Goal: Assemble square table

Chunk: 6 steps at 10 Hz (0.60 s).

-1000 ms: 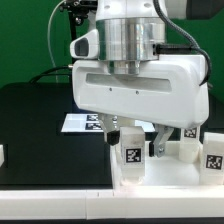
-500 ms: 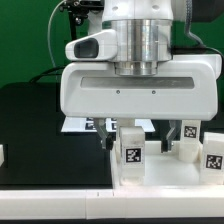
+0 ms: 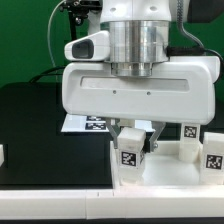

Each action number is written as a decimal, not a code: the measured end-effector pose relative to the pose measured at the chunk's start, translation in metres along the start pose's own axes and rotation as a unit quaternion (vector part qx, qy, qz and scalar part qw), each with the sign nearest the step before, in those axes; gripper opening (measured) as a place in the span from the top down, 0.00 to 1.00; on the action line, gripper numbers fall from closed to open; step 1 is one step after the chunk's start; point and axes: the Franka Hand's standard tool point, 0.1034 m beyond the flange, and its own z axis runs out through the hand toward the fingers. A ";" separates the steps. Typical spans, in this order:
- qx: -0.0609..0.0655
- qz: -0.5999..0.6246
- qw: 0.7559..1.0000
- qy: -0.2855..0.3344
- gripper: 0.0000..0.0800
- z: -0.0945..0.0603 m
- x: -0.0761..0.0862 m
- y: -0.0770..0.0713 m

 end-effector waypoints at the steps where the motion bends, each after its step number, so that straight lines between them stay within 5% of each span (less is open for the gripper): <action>1: -0.001 0.064 0.998 0.001 0.65 0.001 -0.001 0.000; 3: 0.003 0.207 0.978 -0.001 0.65 0.001 -0.001 -0.003; 6: 0.021 0.431 0.902 -0.013 0.64 0.004 -0.001 -0.011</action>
Offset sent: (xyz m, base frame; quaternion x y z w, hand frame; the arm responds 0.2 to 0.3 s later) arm 0.0204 0.0135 -0.0102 0.0158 -0.0281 0.3379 0.9406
